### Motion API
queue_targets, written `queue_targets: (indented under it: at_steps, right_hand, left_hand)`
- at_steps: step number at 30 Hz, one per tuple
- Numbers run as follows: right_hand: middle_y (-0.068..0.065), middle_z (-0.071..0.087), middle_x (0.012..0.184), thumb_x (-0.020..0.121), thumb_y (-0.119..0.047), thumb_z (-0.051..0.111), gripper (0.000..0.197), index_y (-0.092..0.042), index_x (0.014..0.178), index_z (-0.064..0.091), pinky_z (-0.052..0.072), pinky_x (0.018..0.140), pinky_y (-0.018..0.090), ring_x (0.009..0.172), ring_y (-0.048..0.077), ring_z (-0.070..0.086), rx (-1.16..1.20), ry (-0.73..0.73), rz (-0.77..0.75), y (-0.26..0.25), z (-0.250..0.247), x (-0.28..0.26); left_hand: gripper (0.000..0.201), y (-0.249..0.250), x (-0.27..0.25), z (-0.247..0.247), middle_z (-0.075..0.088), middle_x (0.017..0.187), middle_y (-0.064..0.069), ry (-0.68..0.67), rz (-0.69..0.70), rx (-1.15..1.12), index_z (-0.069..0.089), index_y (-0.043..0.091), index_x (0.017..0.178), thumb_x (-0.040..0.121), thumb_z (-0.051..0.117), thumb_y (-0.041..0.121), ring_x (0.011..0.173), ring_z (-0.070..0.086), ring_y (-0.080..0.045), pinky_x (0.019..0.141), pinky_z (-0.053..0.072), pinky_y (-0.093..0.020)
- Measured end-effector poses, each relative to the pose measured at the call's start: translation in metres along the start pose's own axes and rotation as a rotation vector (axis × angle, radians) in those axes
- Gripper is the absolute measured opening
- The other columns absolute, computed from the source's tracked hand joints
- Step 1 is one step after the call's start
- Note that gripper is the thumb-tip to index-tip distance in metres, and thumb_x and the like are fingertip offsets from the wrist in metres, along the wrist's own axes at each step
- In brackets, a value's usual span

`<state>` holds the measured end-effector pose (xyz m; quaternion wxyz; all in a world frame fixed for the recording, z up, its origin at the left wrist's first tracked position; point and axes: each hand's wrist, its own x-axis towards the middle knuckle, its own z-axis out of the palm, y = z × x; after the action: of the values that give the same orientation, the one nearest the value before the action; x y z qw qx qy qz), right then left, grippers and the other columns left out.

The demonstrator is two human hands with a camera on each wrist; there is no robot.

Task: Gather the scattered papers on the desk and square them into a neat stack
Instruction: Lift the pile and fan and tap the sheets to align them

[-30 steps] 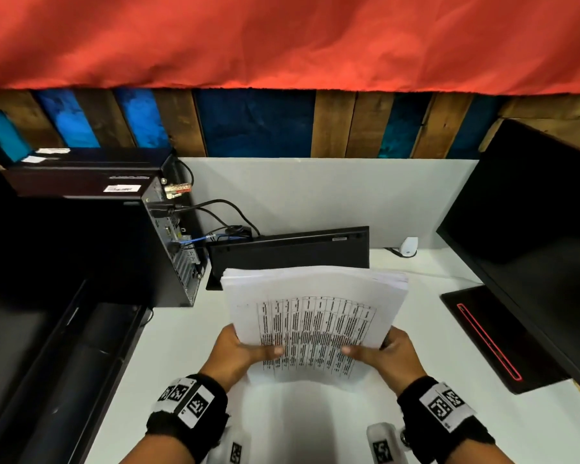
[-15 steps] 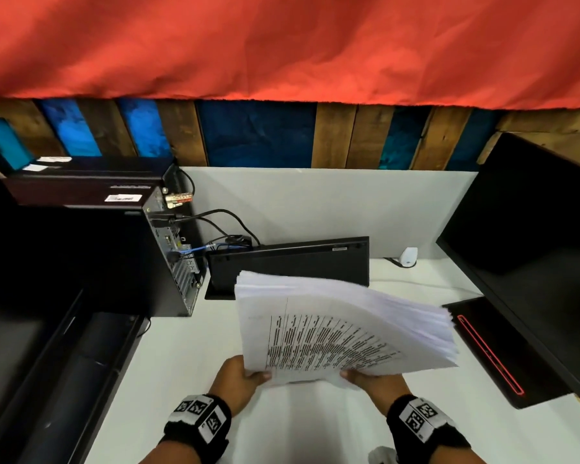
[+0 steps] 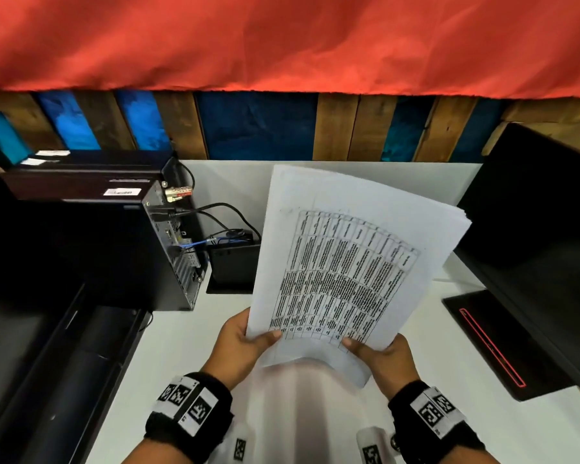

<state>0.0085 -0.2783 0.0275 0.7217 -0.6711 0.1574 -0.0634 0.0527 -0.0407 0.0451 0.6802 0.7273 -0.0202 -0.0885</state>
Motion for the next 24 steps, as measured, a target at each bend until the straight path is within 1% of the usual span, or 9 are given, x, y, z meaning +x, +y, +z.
queue_targets:
  at_steps: [2, 6, 9, 10, 13, 15, 17, 21, 24]
  right_hand:
    - [0.002, 0.077, 0.078, 0.071, 0.004, 0.077, 0.018, -0.01, 0.08, 0.074, 0.057, 0.06, 0.023, 0.071, 0.018, 0.072, -0.002, 0.011, 0.012, 0.001, -0.001, 0.0]
    - [-0.001, 0.077, 0.077, 0.074, 0.006, 0.074, 0.022, -0.014, 0.083, 0.074, 0.056, 0.064, 0.018, 0.073, 0.013, 0.071, -0.033, -0.042, -0.017, 0.001, 0.0, -0.002]
    - [-0.001, 0.077, 0.083, 0.073, 0.005, 0.075, 0.025, -0.014, 0.088, 0.073, 0.056, 0.068, 0.018, 0.077, 0.011, 0.073, -0.011, -0.102, -0.029, -0.01, -0.003, -0.003]
    - [0.001, 0.077, 0.087, 0.071, 0.004, 0.077, 0.026, -0.011, 0.091, 0.073, 0.057, 0.071, 0.02, 0.08, 0.012, 0.073, -0.013, -0.136, -0.031, -0.015, -0.006, -0.002]
    - [0.01, 0.076, 0.095, 0.063, -0.003, 0.084, 0.039, -0.003, 0.099, 0.071, 0.058, 0.077, 0.029, 0.09, 0.022, 0.073, -0.019, -0.26, 0.044, -0.024, -0.019, 0.001]
    - [0.015, 0.075, 0.099, 0.051, -0.014, 0.091, 0.056, -0.001, 0.101, 0.071, 0.058, 0.08, 0.035, 0.095, 0.03, 0.071, -0.021, -0.336, 0.142, -0.021, -0.029, 0.003]
    - [0.016, 0.074, 0.1, 0.041, -0.023, 0.095, 0.068, -0.002, 0.101, 0.072, 0.058, 0.082, 0.041, 0.095, 0.033, 0.071, -0.076, -0.422, 0.225, -0.016, -0.032, 0.001]
    - [0.016, 0.074, 0.101, 0.061, -0.012, 0.083, 0.044, -0.005, 0.103, 0.07, 0.06, 0.069, 0.048, 0.09, 0.037, 0.071, -0.128, -0.499, 0.335, -0.006, -0.027, -0.004]
    - [0.016, 0.074, 0.099, 0.053, -0.018, 0.083, 0.054, -0.003, 0.103, 0.069, 0.059, 0.056, 0.043, 0.082, 0.036, 0.071, -0.034, -0.406, 0.315, -0.003, -0.022, -0.006]
  left_hand:
    - [0.031, 0.002, -0.001, 0.004, 0.078, 0.097, -0.001, 0.027, -0.012, -0.033, 0.07, 0.013, 0.099, 0.078, 0.071, -0.01, 0.091, 0.074, -0.015, 0.085, 0.058, -0.031]
    - [0.03, 0.002, -0.001, 0.004, 0.078, 0.093, 0.001, 0.087, -0.043, -0.141, 0.07, 0.005, 0.103, 0.076, 0.075, -0.006, 0.088, 0.074, -0.012, 0.074, 0.059, -0.021]
    - [0.04, 0.007, 0.0, -0.002, 0.076, 0.1, -0.014, 0.157, -0.059, -0.216, 0.066, -0.002, 0.107, 0.072, 0.081, 0.01, 0.095, 0.073, -0.029, 0.087, 0.057, -0.041]
    - [0.035, 0.013, -0.001, -0.004, 0.075, 0.101, -0.015, 0.164, -0.044, -0.238, 0.067, -0.002, 0.107, 0.075, 0.078, 0.007, 0.095, 0.073, -0.029, 0.09, 0.055, -0.044]
    - [0.03, 0.028, 0.0, -0.013, 0.074, 0.106, -0.013, 0.186, 0.017, -0.372, 0.068, 0.003, 0.108, 0.081, 0.064, -0.008, 0.097, 0.072, -0.026, 0.092, 0.054, -0.046]
    - [0.047, 0.036, 0.0, -0.019, 0.07, 0.117, -0.014, 0.205, 0.082, -0.466, 0.062, 0.002, 0.121, 0.074, 0.068, 0.0, 0.11, 0.066, -0.03, 0.097, 0.051, -0.048]
    - [0.061, 0.041, 0.0, -0.022, 0.069, 0.119, -0.012, 0.209, 0.115, -0.501, 0.061, 0.004, 0.123, 0.064, 0.073, 0.01, 0.115, 0.064, -0.031, 0.098, 0.049, -0.047]
    - [0.04, 0.051, 0.002, -0.023, 0.076, 0.104, -0.004, 0.208, 0.163, -0.46, 0.071, 0.014, 0.103, 0.063, 0.073, 0.01, 0.1, 0.07, -0.02, 0.091, 0.055, -0.037]
    - [0.035, 0.053, 0.004, -0.027, 0.076, 0.103, -0.006, 0.135, 0.17, -0.466, 0.069, 0.014, 0.108, 0.075, 0.066, -0.001, 0.092, 0.073, -0.019, 0.08, 0.06, -0.035]
